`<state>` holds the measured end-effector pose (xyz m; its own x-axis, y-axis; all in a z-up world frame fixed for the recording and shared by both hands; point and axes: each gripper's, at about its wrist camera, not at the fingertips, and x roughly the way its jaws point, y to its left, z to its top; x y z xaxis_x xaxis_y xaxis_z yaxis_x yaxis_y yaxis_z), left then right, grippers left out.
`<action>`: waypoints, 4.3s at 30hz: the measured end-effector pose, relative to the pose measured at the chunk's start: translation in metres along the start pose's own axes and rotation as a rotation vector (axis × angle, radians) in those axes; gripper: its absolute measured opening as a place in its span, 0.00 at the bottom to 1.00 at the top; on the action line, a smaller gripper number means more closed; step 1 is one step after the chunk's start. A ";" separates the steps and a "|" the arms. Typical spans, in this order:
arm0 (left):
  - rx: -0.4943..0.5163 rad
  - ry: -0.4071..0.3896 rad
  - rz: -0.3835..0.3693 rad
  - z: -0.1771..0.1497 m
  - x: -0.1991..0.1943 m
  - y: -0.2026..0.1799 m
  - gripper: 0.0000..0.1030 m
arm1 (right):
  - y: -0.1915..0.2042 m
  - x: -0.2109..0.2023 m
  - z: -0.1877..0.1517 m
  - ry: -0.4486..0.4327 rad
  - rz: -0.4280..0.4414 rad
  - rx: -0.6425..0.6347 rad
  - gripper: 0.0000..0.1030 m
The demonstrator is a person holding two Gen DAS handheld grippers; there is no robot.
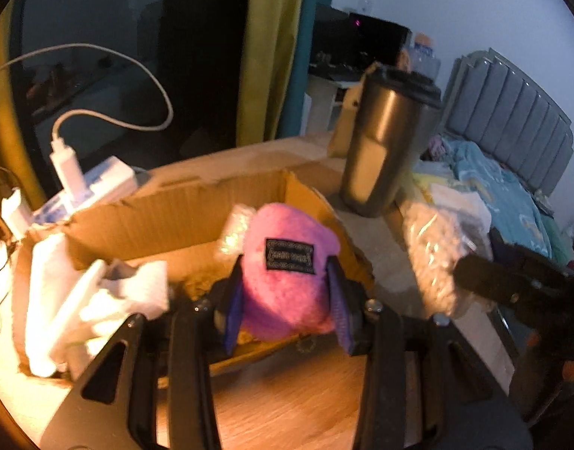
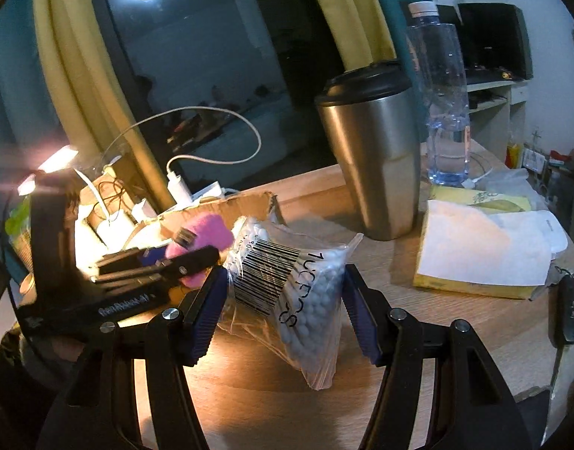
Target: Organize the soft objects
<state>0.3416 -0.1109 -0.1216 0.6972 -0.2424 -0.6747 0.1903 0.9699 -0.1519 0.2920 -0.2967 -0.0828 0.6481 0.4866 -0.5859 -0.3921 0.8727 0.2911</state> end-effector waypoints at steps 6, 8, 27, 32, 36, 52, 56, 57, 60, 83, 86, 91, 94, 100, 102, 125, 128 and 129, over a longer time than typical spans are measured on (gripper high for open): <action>0.007 0.033 0.005 -0.003 0.012 -0.001 0.56 | -0.007 -0.001 0.001 -0.008 -0.033 0.030 0.63; 0.014 0.025 -0.005 -0.002 0.009 -0.001 0.57 | -0.007 -0.002 0.002 -0.010 -0.039 0.035 0.63; 0.030 -0.131 0.024 -0.025 -0.070 0.054 0.58 | 0.054 0.022 0.019 0.014 -0.036 -0.061 0.63; -0.003 -0.135 0.047 -0.029 -0.073 0.073 0.58 | 0.070 0.039 0.024 0.039 -0.029 -0.098 0.63; -0.014 -0.139 0.041 -0.029 -0.075 0.079 0.58 | 0.080 0.054 0.027 0.055 -0.020 -0.122 0.63; -0.047 -0.132 0.055 -0.036 -0.084 0.098 0.58 | 0.088 0.104 0.018 0.128 -0.076 -0.133 0.71; -0.043 -0.147 0.061 -0.037 -0.095 0.098 0.58 | 0.091 0.093 0.020 0.099 -0.095 -0.134 0.74; -0.042 -0.152 0.064 -0.037 -0.098 0.098 0.58 | 0.093 0.089 0.021 0.090 -0.100 -0.137 0.75; -0.041 -0.167 0.078 -0.038 -0.110 0.097 0.74 | 0.100 0.074 0.023 0.067 -0.111 -0.144 0.75; -0.002 -0.252 0.138 -0.064 -0.193 0.074 0.82 | 0.151 -0.020 0.000 -0.031 -0.152 -0.175 0.75; 0.008 -0.260 0.158 -0.068 -0.200 0.071 0.82 | 0.156 -0.028 -0.003 -0.038 -0.156 -0.180 0.75; 0.005 -0.273 0.171 -0.076 -0.214 0.069 0.94 | 0.168 -0.044 -0.009 -0.056 -0.168 -0.196 0.75; 0.009 -0.287 0.167 -0.080 -0.225 0.065 0.94 | 0.175 -0.057 -0.010 -0.079 -0.174 -0.204 0.75; 0.028 -0.316 0.155 -0.086 -0.247 0.053 0.94 | 0.186 -0.083 -0.014 -0.117 -0.186 -0.218 0.75; 0.032 -0.328 0.151 -0.087 -0.255 0.050 0.94 | 0.190 -0.091 -0.016 -0.127 -0.190 -0.225 0.75; 0.092 -0.471 0.132 -0.068 -0.328 0.008 0.94 | 0.229 -0.179 -0.019 -0.286 -0.221 -0.259 0.75; 0.085 -0.479 0.151 -0.065 -0.330 0.009 0.94 | 0.231 -0.178 -0.019 -0.283 -0.222 -0.266 0.75; 0.084 -0.484 0.159 -0.065 -0.331 0.010 0.94 | 0.232 -0.178 -0.018 -0.282 -0.222 -0.269 0.75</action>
<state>0.0683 -0.0196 0.0534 0.9583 -0.0943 -0.2698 0.0971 0.9953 -0.0029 0.0738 -0.1813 0.0750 0.8737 0.3135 -0.3720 -0.3550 0.9337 -0.0469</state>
